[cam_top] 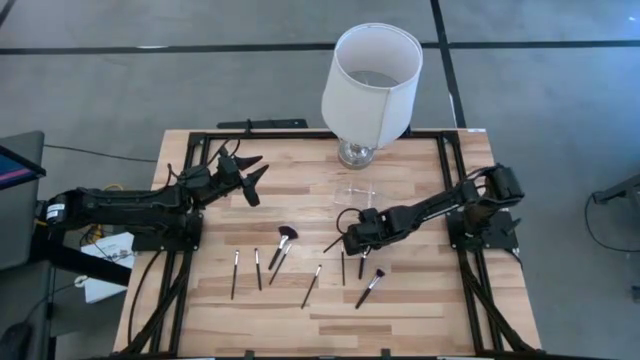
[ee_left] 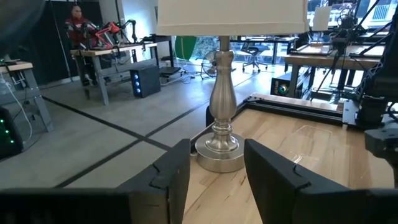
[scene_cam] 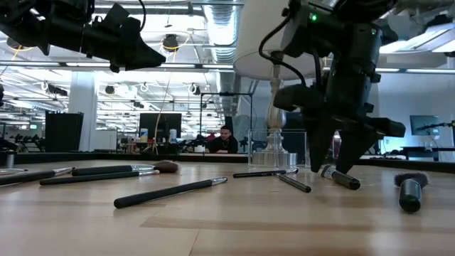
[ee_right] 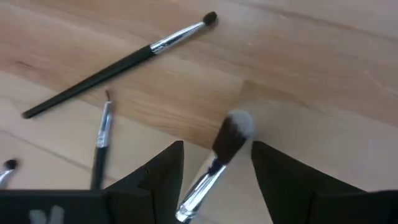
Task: Put items in baskets/containers
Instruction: Put the foundation brush into the transparent organizer
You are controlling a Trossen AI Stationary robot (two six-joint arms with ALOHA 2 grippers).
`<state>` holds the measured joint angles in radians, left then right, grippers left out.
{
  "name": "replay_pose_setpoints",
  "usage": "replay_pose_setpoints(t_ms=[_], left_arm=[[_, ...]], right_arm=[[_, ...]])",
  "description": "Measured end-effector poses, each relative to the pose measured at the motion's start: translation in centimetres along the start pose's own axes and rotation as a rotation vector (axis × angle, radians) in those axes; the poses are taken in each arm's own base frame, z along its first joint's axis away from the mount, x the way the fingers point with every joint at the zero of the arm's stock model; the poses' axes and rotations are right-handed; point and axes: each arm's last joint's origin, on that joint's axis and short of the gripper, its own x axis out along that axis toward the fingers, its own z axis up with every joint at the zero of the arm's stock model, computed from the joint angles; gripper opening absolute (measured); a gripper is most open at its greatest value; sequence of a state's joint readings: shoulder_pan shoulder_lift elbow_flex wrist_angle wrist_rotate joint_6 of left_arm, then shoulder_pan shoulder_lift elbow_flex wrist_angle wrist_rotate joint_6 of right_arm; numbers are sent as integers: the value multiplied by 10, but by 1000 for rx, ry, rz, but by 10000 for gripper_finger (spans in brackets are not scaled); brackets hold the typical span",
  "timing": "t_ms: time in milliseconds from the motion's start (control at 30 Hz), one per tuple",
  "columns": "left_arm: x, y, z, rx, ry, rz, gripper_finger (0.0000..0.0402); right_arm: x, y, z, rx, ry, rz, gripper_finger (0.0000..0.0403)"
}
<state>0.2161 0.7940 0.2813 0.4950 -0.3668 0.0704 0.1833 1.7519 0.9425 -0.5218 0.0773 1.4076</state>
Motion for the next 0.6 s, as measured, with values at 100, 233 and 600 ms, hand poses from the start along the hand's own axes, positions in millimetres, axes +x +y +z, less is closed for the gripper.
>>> replay_pose_setpoints(t_ms=[100, 233, 600], left_arm=[[0, 0, 0, 0, 0, 0, 148], [0, 0, 0, 0, 0, 0, 144], [0, 0, 0, 0, 0, 0, 143]], right_arm=[[6, 0, 0, -1, -1, -22, 184], [8, -2, 0, -26, -31, -39, 167], [8, -5, 1, -61, -47, -71, 16]])
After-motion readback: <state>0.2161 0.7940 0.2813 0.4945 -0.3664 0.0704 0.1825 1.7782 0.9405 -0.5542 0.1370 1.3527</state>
